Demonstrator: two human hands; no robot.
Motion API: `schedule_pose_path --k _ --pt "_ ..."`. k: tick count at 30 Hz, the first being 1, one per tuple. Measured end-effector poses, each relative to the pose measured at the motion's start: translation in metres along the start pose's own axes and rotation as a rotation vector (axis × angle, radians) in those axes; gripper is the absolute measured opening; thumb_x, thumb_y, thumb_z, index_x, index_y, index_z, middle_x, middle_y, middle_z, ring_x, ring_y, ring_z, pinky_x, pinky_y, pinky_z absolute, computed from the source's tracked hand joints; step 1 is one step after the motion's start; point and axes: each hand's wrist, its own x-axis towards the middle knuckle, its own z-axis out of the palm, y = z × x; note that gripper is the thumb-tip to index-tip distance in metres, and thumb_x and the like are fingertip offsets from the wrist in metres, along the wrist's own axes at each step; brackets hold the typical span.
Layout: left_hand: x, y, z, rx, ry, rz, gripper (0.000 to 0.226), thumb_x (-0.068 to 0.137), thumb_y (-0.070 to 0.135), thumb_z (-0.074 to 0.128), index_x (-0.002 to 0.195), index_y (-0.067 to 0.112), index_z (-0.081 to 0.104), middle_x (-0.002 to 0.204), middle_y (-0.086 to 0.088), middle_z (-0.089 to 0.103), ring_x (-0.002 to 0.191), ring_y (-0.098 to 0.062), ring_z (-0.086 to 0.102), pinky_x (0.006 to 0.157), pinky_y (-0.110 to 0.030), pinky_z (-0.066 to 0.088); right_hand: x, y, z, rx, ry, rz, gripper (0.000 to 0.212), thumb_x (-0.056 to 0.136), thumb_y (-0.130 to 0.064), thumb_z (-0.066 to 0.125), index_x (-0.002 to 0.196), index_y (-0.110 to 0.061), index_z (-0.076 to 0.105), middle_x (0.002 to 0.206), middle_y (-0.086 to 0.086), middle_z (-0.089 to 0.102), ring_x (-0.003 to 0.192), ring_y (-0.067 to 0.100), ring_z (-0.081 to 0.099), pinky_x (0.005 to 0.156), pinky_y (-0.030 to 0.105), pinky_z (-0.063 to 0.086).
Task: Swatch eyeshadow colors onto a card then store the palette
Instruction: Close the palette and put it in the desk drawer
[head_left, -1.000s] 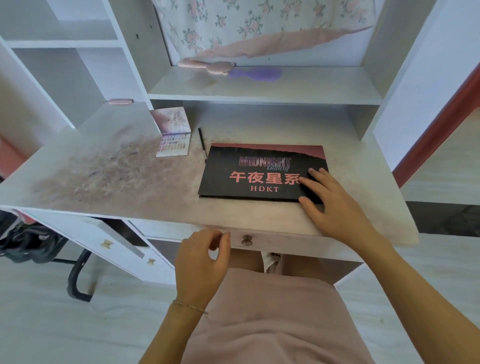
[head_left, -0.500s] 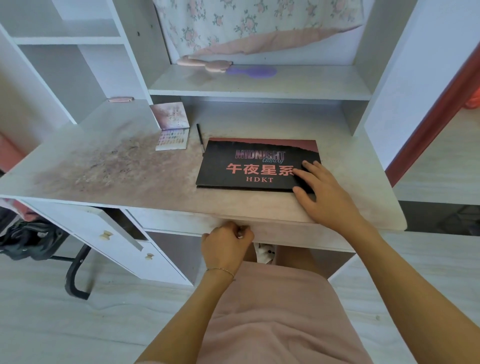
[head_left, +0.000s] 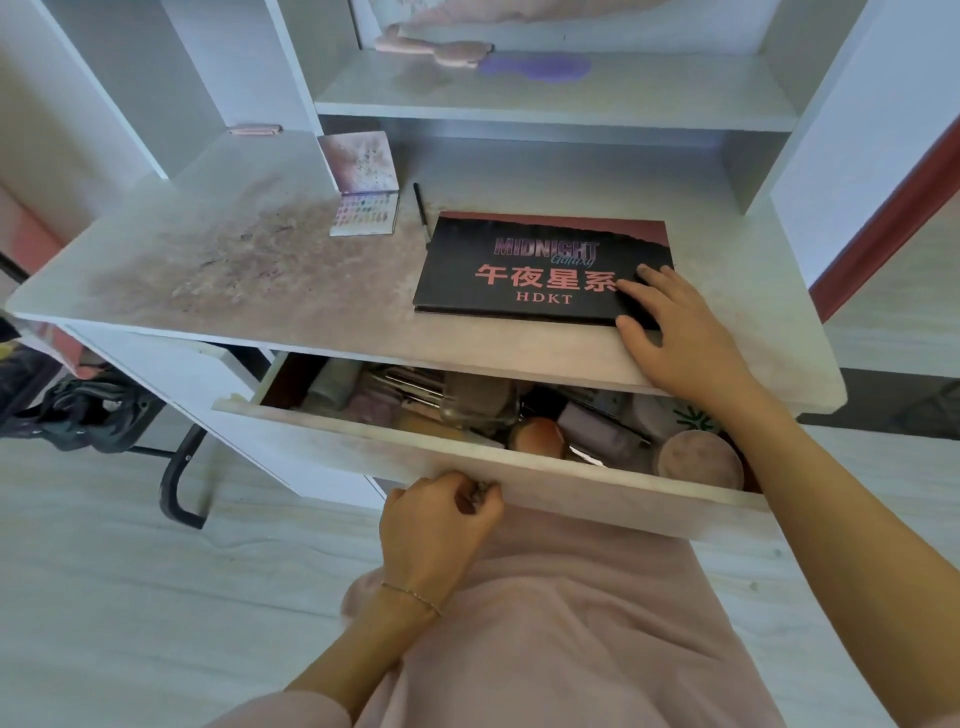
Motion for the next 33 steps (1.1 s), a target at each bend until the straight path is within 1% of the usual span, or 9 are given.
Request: schedule_pose_path --k 3,6,9,12,14,17,21,26,33 --pt "0.001 0.003 -0.011 0.074 -0.098 0.025 0.029 0.082 0.052 0.053 0.074 0.027 0.065 0.074 0.008 0.070 0.071 -0.010 0.060 0.067 -0.024 0.039 0.001 0.000 0.000 -0.012 -0.002 0.007 0.047 0.093 -0.034 0.043 0.138 -0.021 0.037 0.150 0.003 0.027 0.140 0.020 0.015 0.111 0.039 0.017" --pt "0.007 0.004 -0.036 0.228 -0.353 0.136 0.037 0.084 0.059 0.046 0.098 0.029 0.062 0.088 0.012 0.065 0.080 -0.007 0.058 0.067 -0.021 0.041 0.001 0.000 0.000 -0.024 -0.003 0.006 0.047 0.093 -0.034 0.043 0.138 -0.021 0.036 0.150 0.003 0.027 0.140 0.020 0.015 0.111 0.039 0.018" --pt "0.010 0.012 -0.066 0.082 -0.520 0.312 0.031 0.085 0.053 0.048 0.105 0.033 0.060 0.083 0.020 0.059 0.075 0.001 0.054 0.069 -0.016 0.046 0.001 0.000 0.000 -0.025 0.000 0.005 0.046 0.093 -0.033 0.043 0.138 -0.021 0.037 0.150 0.004 0.028 0.140 0.021 0.015 0.111 0.040 0.019" --pt "0.018 0.023 -0.083 -0.061 -0.280 0.531 0.026 0.084 0.050 0.052 0.098 0.032 0.064 0.080 0.021 0.059 0.073 0.002 0.054 0.067 -0.009 0.043 0.001 0.000 0.000 -0.032 0.006 0.002 0.047 0.093 -0.034 0.043 0.137 -0.021 0.037 0.150 0.004 0.028 0.140 0.021 0.016 0.111 0.041 0.020" --pt "0.029 0.030 -0.083 0.015 -0.160 0.641 0.035 0.082 0.052 0.052 0.102 0.027 0.066 0.091 0.015 0.063 0.086 0.002 0.052 0.077 -0.014 0.042 0.000 0.000 0.000 -0.034 0.005 0.001 0.047 0.093 -0.034 0.043 0.138 -0.021 0.037 0.150 0.004 0.028 0.140 0.021 0.016 0.111 0.040 0.020" --pt "0.044 0.035 -0.069 0.136 -0.285 0.637 0.043 0.079 0.059 0.054 0.108 0.029 0.064 0.103 0.014 0.062 0.096 -0.002 0.049 0.082 -0.018 0.039 0.000 0.000 0.000 -0.036 0.003 0.000 0.047 0.093 -0.035 0.042 0.138 -0.022 0.036 0.150 0.003 0.028 0.140 0.020 0.016 0.111 0.039 0.020" --pt "0.050 0.031 -0.050 0.146 -0.324 0.586 0.037 0.076 0.060 0.057 0.098 0.031 0.067 0.088 0.013 0.061 0.078 -0.001 0.050 0.060 -0.013 0.034 0.000 0.000 0.001 -0.039 0.005 0.002 0.047 0.093 -0.036 0.042 0.138 -0.023 0.036 0.150 0.001 0.028 0.139 0.019 0.016 0.110 0.039 0.021" --pt "0.048 0.033 -0.043 0.161 -0.271 0.631 0.029 0.076 0.052 0.058 0.084 0.025 0.064 0.074 0.016 0.047 0.070 -0.002 0.042 0.057 -0.014 0.028 -0.001 0.000 -0.001 -0.035 0.004 0.000 0.047 0.093 -0.036 0.042 0.138 -0.023 0.036 0.150 0.001 0.027 0.140 0.018 0.016 0.110 0.039 0.020" --pt "0.020 0.018 -0.042 0.220 -0.375 0.739 0.030 0.069 0.055 0.056 0.069 0.025 0.061 0.068 0.009 0.061 0.064 -0.007 0.055 0.053 -0.020 0.032 -0.002 0.000 -0.001 -0.041 -0.006 0.005 0.047 0.094 -0.036 0.041 0.138 -0.024 0.035 0.151 0.000 0.026 0.140 0.017 0.015 0.110 0.039 0.020"
